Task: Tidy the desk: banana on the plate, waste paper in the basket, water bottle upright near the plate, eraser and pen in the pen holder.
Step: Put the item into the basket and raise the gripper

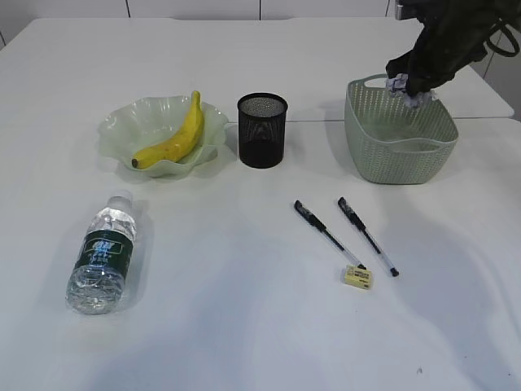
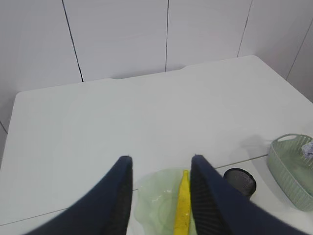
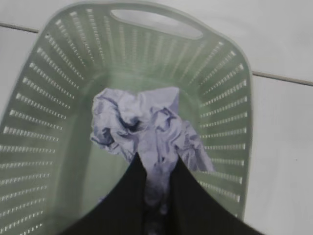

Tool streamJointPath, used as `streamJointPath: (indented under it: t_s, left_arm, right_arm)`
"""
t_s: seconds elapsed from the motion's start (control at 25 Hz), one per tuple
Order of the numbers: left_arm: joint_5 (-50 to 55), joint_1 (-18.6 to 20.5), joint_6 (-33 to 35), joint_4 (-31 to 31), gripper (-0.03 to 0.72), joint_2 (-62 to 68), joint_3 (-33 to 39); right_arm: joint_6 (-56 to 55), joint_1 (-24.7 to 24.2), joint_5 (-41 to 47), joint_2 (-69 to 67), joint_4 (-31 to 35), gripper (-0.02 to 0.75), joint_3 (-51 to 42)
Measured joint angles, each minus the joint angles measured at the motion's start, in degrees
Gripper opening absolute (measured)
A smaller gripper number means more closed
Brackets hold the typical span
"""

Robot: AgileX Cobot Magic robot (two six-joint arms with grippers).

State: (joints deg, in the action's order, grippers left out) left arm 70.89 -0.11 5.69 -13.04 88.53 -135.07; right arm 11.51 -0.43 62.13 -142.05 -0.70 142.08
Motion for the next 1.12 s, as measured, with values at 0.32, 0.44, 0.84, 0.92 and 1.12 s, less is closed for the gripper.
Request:
streamJointPath:
  t_s: [0.32, 0.44, 0.84, 0.92, 1.12]
  left_arm:
    - [0.0, 0.0, 0.0, -0.1, 0.276, 0.0, 0.0]
    - [0.0, 0.0, 0.0, -0.1, 0.276, 0.0, 0.0]
    - [0.0, 0.0, 0.0, -0.7, 0.276, 0.0, 0.0]
    - [0.0, 0.0, 0.0, -0.7, 0.276, 0.0, 0.0]
    - [0.2, 0.0, 0.0, -0.7, 0.276, 0.0, 0.0]
  right_arm:
    - [-5.4, 0.0, 0.1, -0.1, 0.1, 0.049, 0.0]
    - [-5.8, 0.0, 0.1, -0.1, 0.1, 0.049, 0.0]
    - [-6.9, 0.0, 0.1, -0.1, 0.7, 0.050, 0.0]
    - [-6.9, 0.0, 0.2, -0.1, 1.1, 0.050, 0.0]
    - [-7.0, 0.0, 0.5, -0.1, 1.9, 0.054, 0.0]
